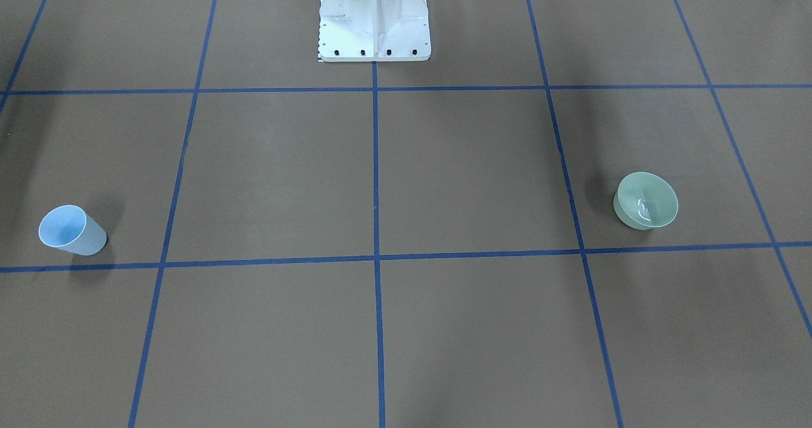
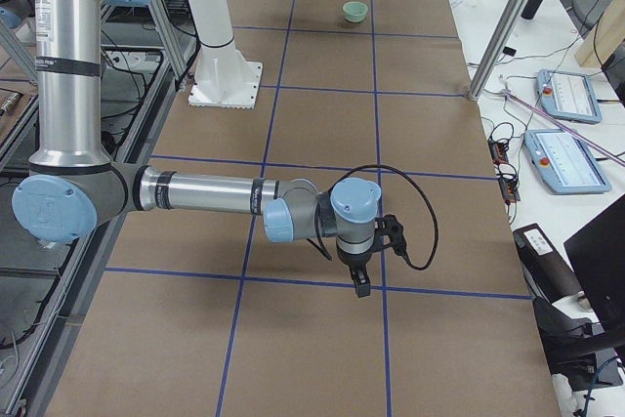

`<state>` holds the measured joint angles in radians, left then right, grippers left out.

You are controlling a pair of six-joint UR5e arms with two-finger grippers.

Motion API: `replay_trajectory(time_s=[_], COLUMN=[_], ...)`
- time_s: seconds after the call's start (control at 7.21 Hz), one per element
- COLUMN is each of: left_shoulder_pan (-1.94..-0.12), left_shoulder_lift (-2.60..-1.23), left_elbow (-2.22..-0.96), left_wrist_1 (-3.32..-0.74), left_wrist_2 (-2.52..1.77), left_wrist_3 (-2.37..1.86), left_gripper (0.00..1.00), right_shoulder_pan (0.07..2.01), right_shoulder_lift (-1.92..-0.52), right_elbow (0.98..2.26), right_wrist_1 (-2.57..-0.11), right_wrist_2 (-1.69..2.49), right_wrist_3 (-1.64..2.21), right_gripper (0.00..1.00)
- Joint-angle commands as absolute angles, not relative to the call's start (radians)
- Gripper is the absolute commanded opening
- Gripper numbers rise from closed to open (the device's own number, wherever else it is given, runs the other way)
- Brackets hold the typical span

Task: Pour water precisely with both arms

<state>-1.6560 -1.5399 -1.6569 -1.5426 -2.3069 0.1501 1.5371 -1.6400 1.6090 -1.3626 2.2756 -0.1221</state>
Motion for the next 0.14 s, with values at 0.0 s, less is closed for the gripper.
replay_trajectory(time_s=[0.0], left_shoulder_pan=[-1.657], left_shoulder_lift=[-1.539], left_elbow=[-1.657], left_wrist_1=[-1.542], left_wrist_2=[-2.306], left_wrist_3=[0.149], left_gripper=[1.0], right_shoulder_pan=[1.537], right_shoulder_lift=[-1.643], right_elbow=[1.62], right_wrist_1=[-1.373], right_wrist_2=[2.278], right_wrist_3=[-0.117], right_gripper=[1.0])
